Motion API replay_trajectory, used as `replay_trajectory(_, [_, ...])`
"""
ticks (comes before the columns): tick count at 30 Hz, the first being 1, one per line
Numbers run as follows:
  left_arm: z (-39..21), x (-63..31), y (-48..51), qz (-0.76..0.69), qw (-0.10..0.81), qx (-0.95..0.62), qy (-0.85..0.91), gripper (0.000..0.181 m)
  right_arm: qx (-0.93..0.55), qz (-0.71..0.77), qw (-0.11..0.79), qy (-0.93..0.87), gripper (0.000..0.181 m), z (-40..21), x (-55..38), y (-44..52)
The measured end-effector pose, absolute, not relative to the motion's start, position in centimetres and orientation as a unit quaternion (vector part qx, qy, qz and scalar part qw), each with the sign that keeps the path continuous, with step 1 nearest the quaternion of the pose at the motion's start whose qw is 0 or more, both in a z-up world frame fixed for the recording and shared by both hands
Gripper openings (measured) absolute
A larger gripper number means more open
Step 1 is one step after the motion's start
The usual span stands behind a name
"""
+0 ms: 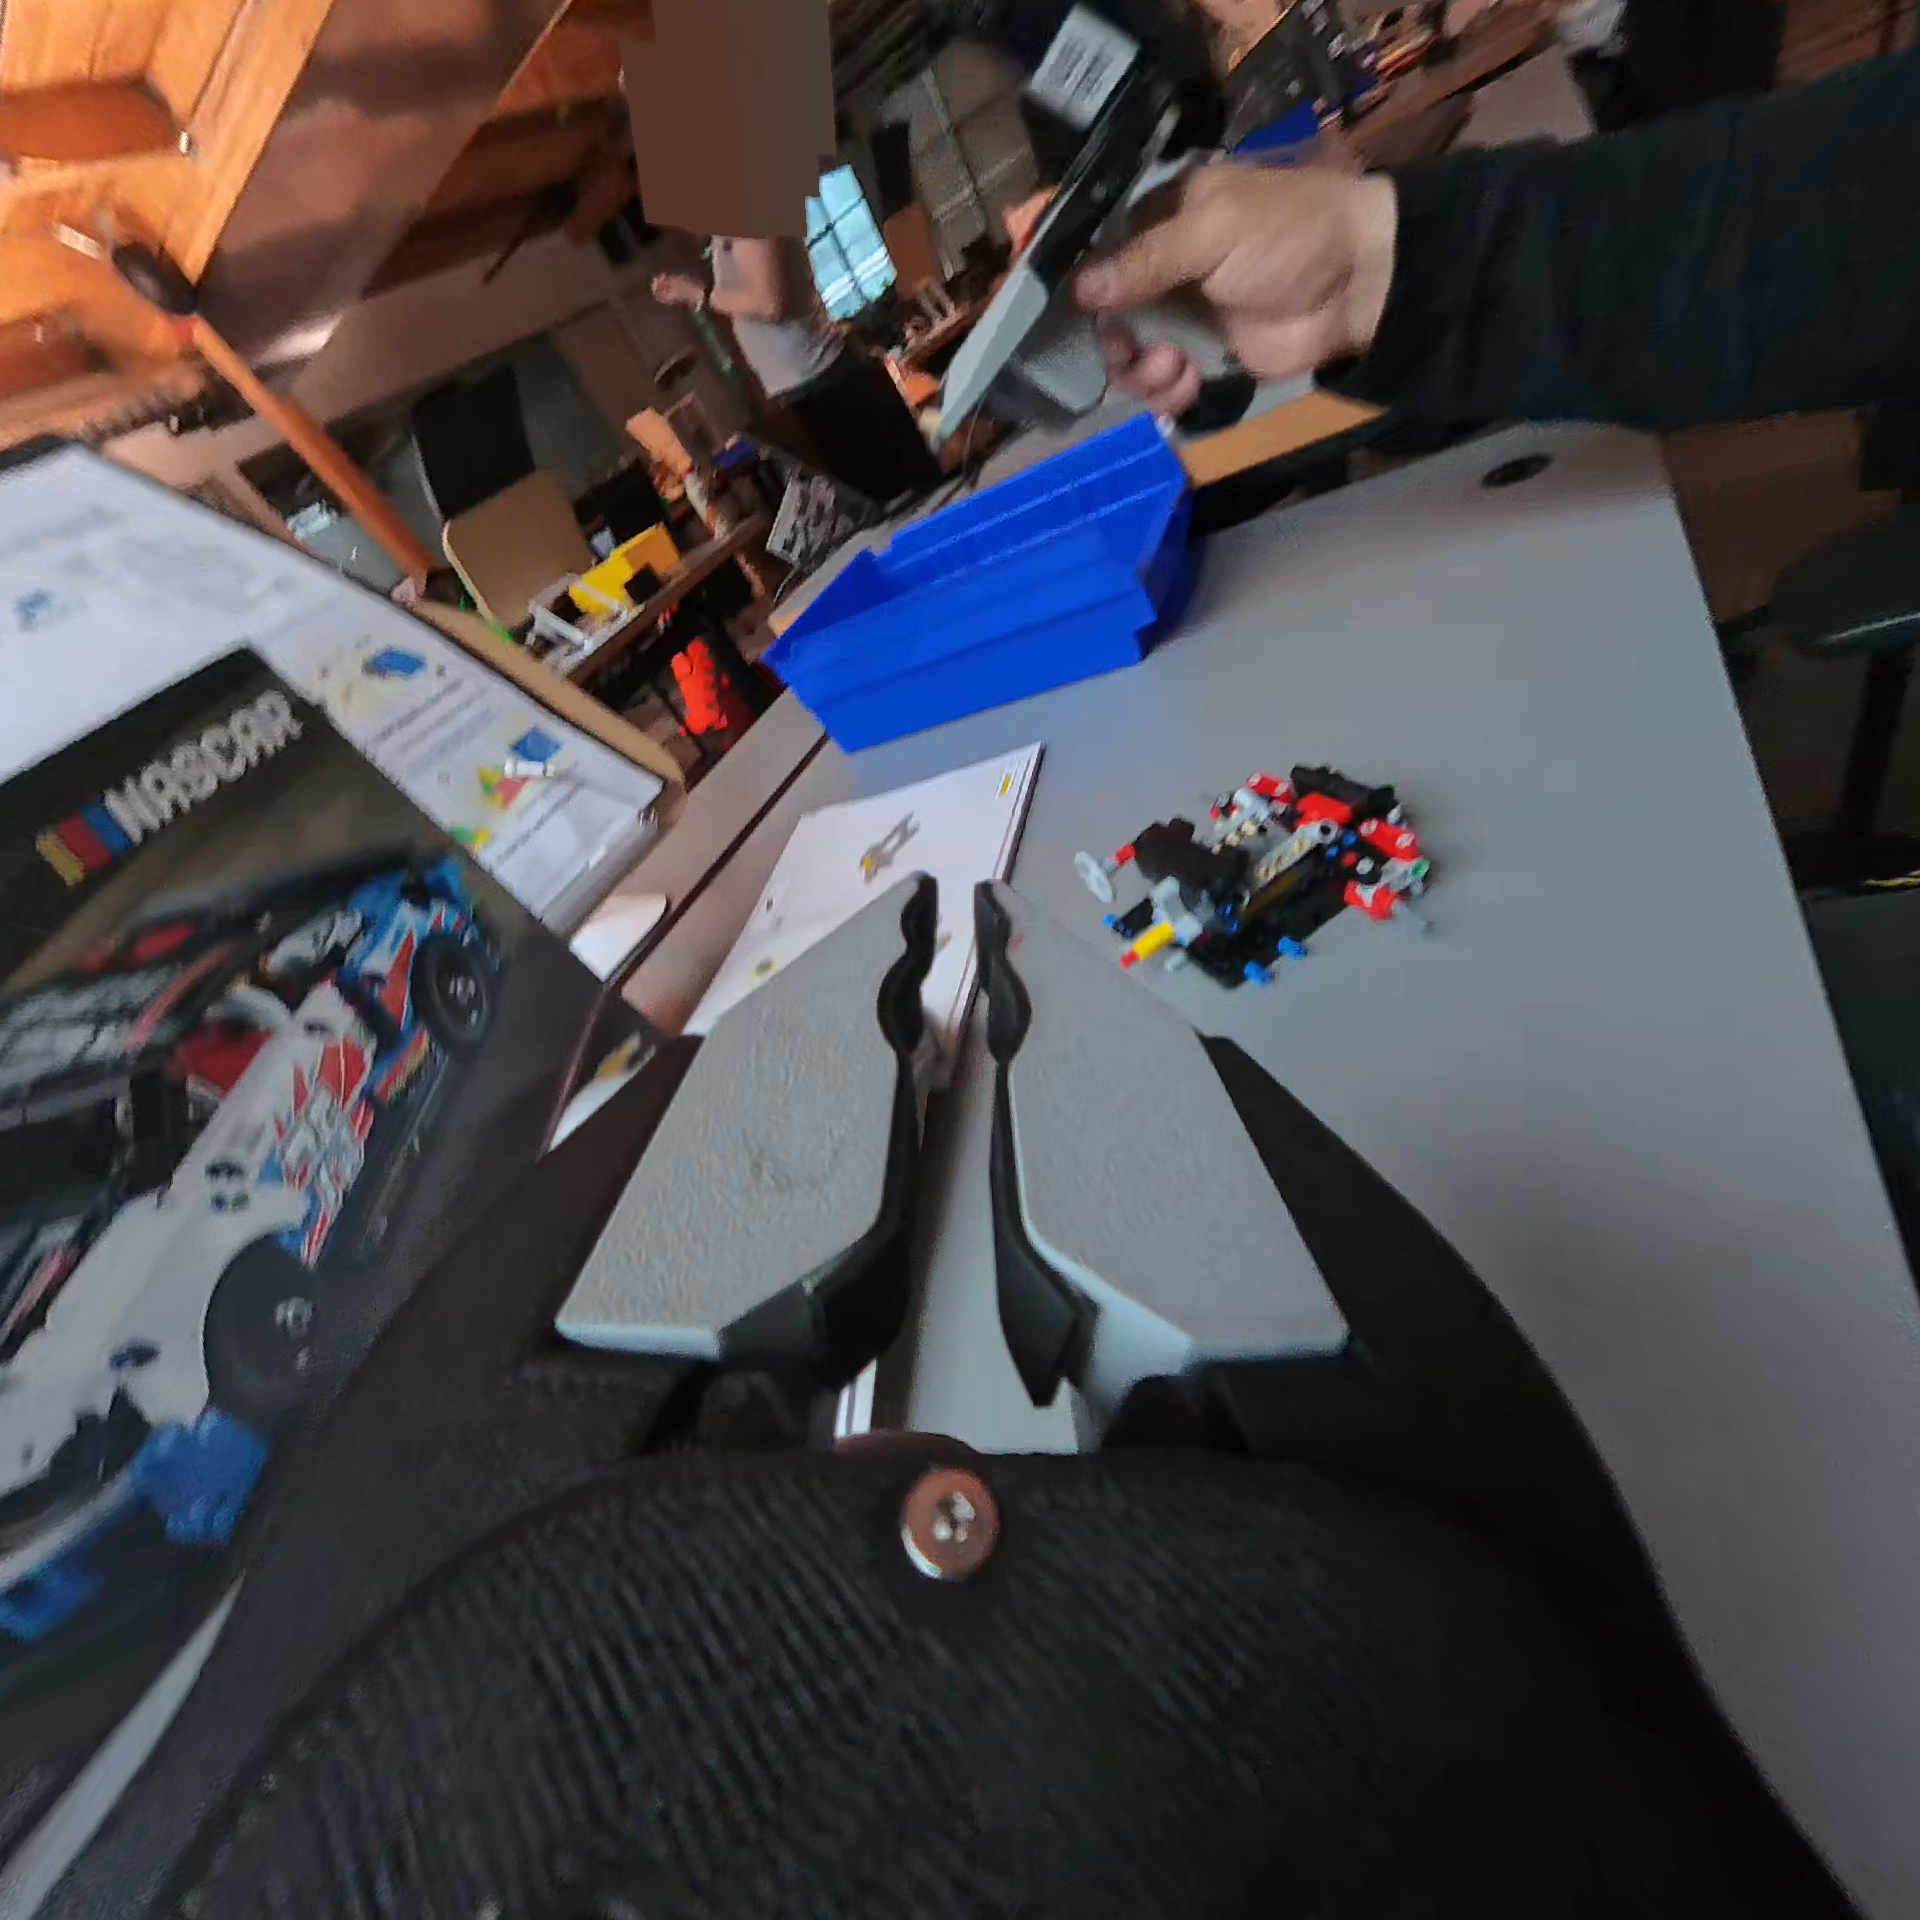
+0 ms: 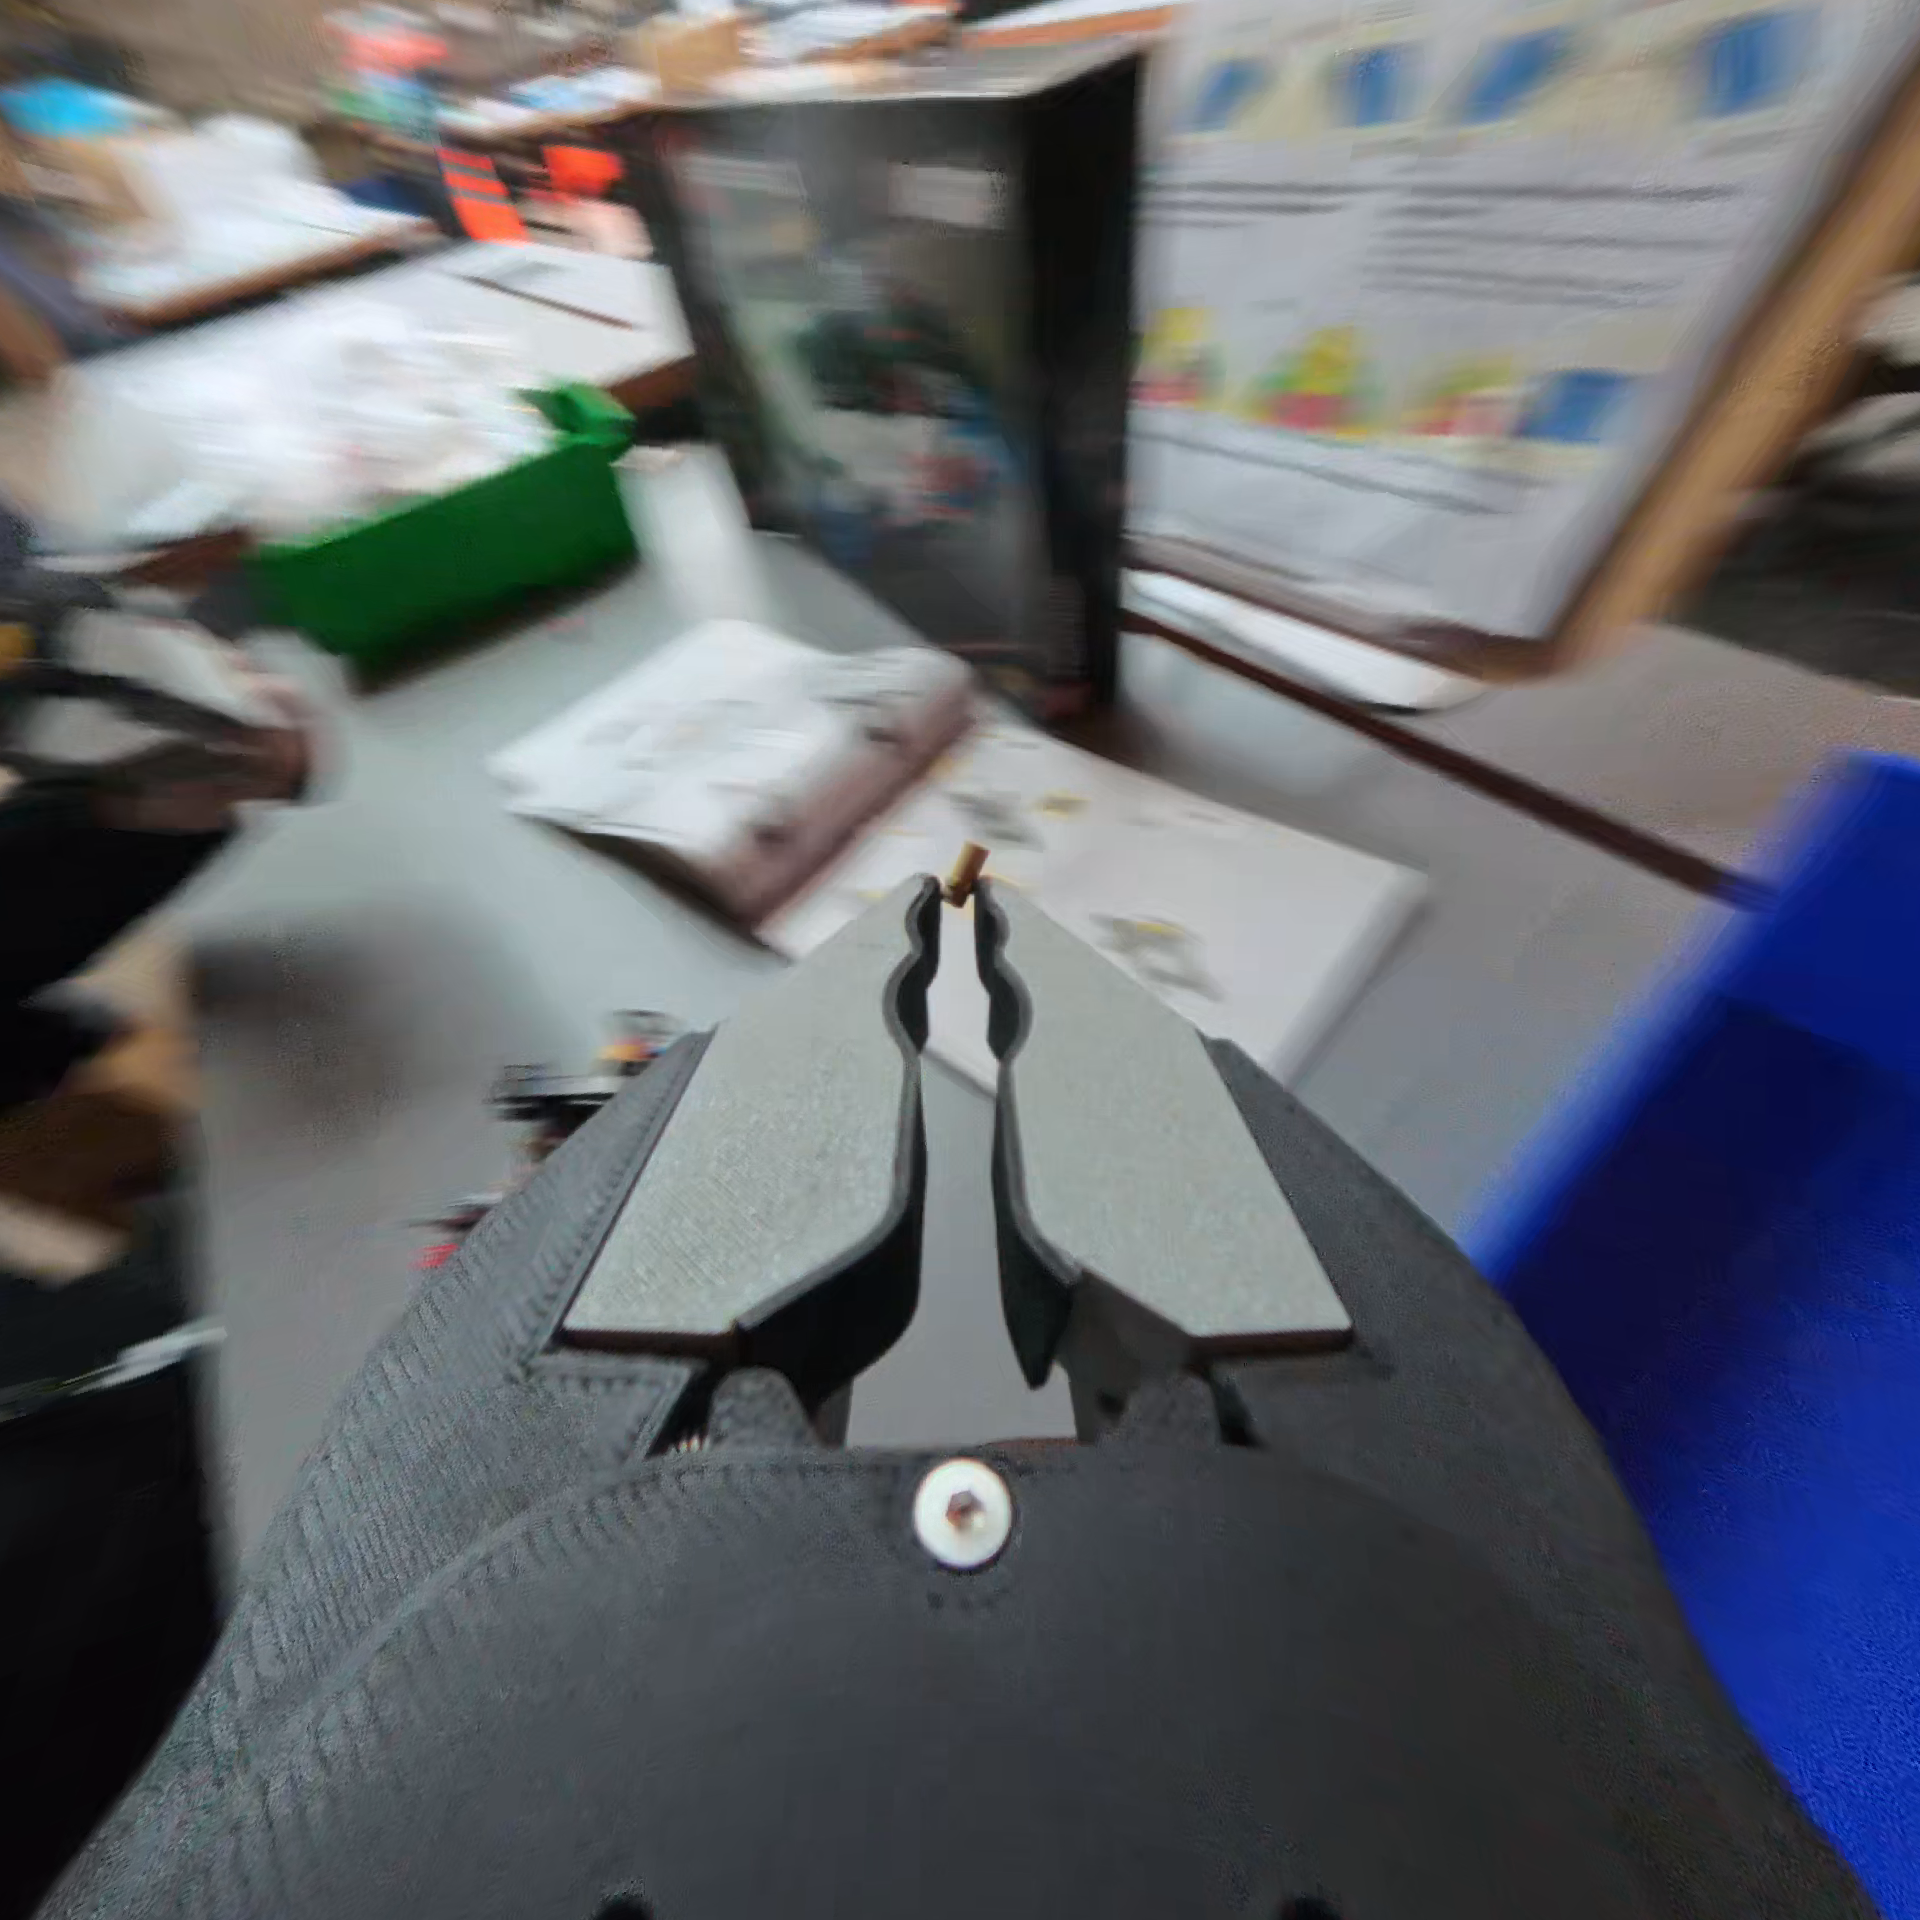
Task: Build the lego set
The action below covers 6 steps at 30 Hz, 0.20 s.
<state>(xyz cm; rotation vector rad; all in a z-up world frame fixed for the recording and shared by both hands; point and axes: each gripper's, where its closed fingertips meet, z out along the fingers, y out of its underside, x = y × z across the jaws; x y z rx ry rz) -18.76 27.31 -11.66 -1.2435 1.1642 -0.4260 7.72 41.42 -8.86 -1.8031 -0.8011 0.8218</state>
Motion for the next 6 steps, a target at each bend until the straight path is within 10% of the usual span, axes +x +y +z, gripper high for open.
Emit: replay_trajectory(6, [-15.2, -22.3, 29.0, -0.169, 0.615, -0.608, 0.473, 0.003, -0.868, 0.063, 0.446, -0.209, 0.022, -18.8, 25.6, 48.6])
